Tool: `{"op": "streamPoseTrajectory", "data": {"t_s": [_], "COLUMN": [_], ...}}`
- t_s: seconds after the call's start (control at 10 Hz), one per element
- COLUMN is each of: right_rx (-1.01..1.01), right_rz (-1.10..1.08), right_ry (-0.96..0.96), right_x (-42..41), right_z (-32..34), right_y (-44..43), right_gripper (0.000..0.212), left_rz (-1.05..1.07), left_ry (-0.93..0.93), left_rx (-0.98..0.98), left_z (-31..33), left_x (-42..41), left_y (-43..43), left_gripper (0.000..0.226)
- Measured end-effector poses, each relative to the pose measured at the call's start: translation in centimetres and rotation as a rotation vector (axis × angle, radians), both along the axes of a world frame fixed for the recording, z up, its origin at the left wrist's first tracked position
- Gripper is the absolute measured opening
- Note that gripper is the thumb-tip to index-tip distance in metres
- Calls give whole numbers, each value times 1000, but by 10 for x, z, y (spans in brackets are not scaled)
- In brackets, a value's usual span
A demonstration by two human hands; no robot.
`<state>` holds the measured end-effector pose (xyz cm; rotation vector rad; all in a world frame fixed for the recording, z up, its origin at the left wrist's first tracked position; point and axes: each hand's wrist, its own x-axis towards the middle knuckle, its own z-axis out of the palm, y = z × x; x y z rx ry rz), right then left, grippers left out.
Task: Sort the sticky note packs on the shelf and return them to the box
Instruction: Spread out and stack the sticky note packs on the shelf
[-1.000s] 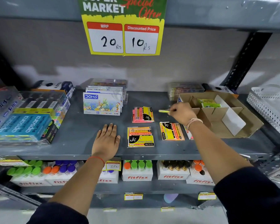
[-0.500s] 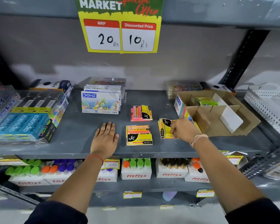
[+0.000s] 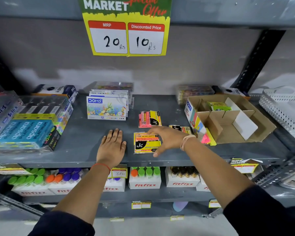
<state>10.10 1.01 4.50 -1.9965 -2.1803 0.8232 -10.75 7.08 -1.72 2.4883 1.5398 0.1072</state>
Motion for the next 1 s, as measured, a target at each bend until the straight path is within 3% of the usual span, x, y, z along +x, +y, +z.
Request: {"op": "streamPoseTrajectory", "data": {"t_s": [0.1, 0.3, 0.4, 0.5, 0.7, 1.0], "right_rx": [49, 62, 71, 53, 111, 107], "right_rz": [-65, -302, -331, -300, -129, -103], "right_ry": [66, 478, 561, 504, 158, 99], "right_x": [0, 11, 13, 8, -4, -3], "right_z": [-12, -8, -6, -7, -22, -17], "right_y": [2, 8, 9, 7, 3, 2], "right_gripper": [68, 39, 35, 37, 64, 74], "left_rz": [-1, 2, 0, 4, 0, 2], "left_ry": [1, -18, -17, -22, -7, -2], "left_rx": [1, 10, 10, 9, 5, -3], "left_z": [0, 1, 1, 1, 1, 0], "left_x": [0, 0, 0, 0, 0, -1], "left_y": [0, 0, 0, 0, 0, 0], "left_gripper": [53, 52, 52, 53, 53, 54]}}
